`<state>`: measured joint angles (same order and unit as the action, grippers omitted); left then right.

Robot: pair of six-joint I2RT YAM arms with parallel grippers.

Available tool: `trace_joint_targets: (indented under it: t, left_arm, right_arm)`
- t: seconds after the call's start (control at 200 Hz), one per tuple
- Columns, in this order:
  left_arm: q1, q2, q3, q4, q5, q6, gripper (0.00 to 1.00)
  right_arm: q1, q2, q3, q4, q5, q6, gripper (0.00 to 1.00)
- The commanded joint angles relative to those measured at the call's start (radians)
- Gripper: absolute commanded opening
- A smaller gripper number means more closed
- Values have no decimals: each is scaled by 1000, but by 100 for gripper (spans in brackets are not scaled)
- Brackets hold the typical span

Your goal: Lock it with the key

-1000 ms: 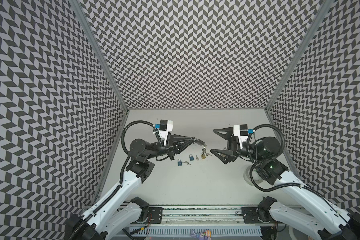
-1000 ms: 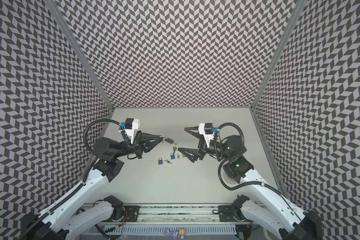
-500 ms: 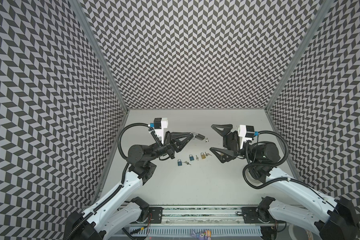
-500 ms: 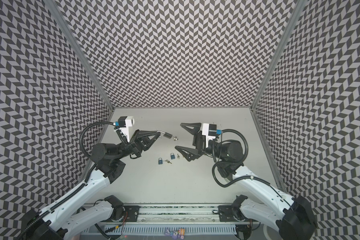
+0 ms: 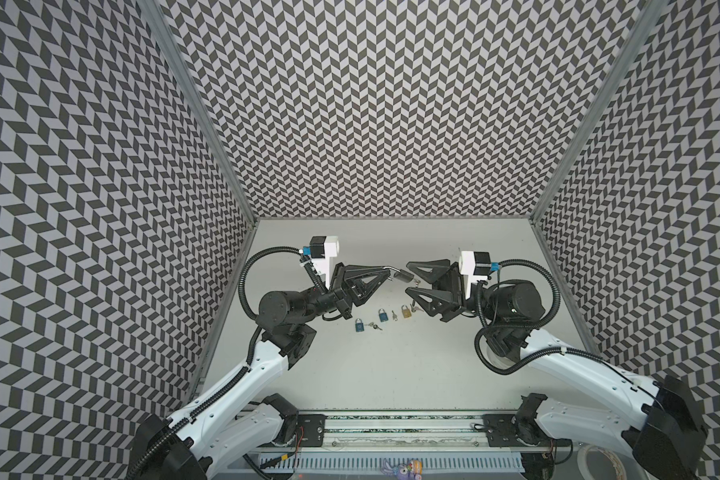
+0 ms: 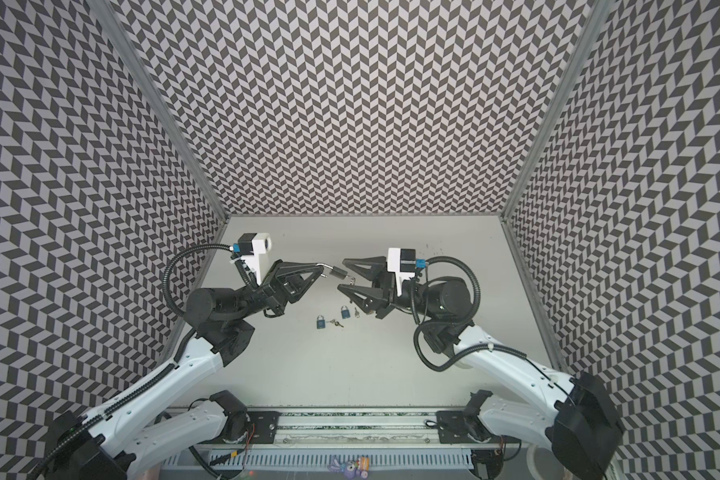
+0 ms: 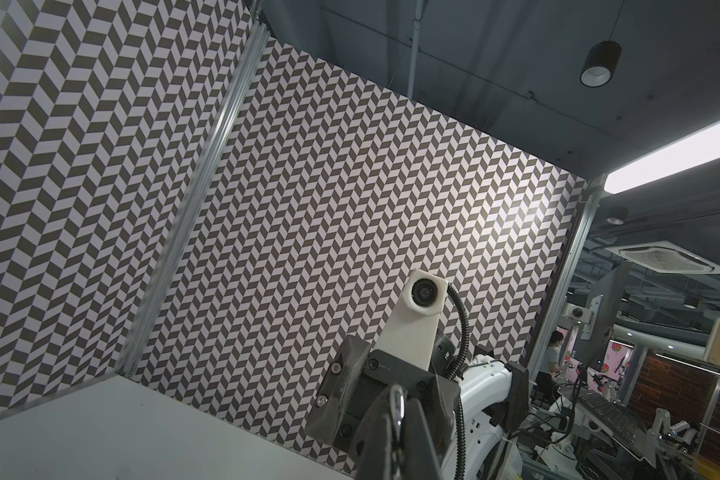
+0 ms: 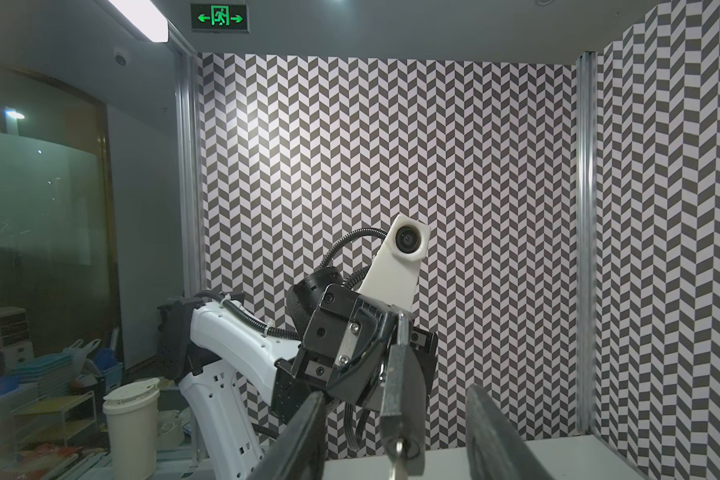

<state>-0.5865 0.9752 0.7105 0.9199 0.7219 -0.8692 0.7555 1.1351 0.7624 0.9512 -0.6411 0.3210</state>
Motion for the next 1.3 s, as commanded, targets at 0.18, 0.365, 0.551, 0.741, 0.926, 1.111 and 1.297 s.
trace_joint_targets:
  t: [0.18, 0.365, 0.551, 0.741, 0.926, 1.111, 1.297]
  left_arm:
    - [-11, 2, 12, 57, -10, -19, 0]
    - [-13, 4, 12, 59, -11, -19, 0]
    - [-14, 4, 10, 58, -10, -19, 0]
    - [-15, 2, 14, 52, -15, -14, 0]
    - [-13, -6, 44, -52, 1, 65, 6]
    - [-8, -50, 156, -439, -25, 321, 42]
    - [16, -70, 222, -624, -44, 440, 43]
  right_arm:
    - [11, 22, 37, 60, -5, 4, 36]
    - [15, 28, 41, 63, -11, 6, 26]
    - [18, 32, 44, 63, -19, 12, 12]
    - [18, 15, 40, 28, -5, 3, 0]
    - [17, -17, 49, -55, 28, 19, 0]
    - [15, -109, 74, -262, 59, -12, 0]
    - [13, -195, 132, -542, 110, -103, 0]
